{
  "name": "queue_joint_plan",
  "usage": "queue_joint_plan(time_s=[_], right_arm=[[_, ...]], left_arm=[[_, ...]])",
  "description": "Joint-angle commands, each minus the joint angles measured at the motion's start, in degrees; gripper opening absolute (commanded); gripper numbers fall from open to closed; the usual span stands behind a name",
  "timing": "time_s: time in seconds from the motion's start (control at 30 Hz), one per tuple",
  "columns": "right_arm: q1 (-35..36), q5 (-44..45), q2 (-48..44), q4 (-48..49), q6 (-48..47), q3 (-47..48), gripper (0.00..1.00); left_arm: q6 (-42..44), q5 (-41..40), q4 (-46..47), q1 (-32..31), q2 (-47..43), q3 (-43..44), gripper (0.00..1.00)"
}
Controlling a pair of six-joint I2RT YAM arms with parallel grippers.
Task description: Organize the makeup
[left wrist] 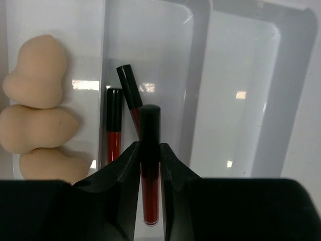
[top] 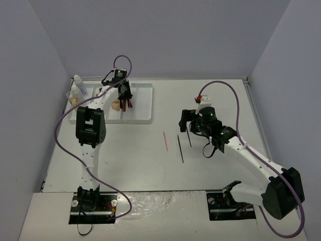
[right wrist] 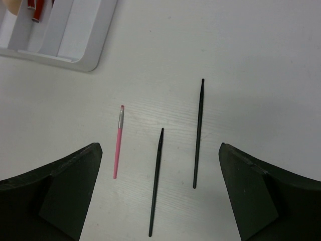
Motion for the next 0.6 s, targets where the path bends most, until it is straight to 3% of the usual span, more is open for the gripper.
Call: queue_joint_plan(time_s=[0.0,0.37,0.57], right_arm=[[-1.0,1.9,-2.2,0.9,-1.4,0.1,1.00],[-2.4,1.0,-2.5,0.6,-1.8,-0.1,1.00],[-3.6,1.2,-3.7,0.0,-2.1,0.1,1.00]], left_arm=[[0.0,-3.4,-5.4,-0.1,0.6,7.5,0.20],[-0.5,-5.5,-4.4,-1.1,-6.2,2.1,0.53],[-3.1,-6.9,-6.1,-9.2,-17.4,-6.8,0.67]])
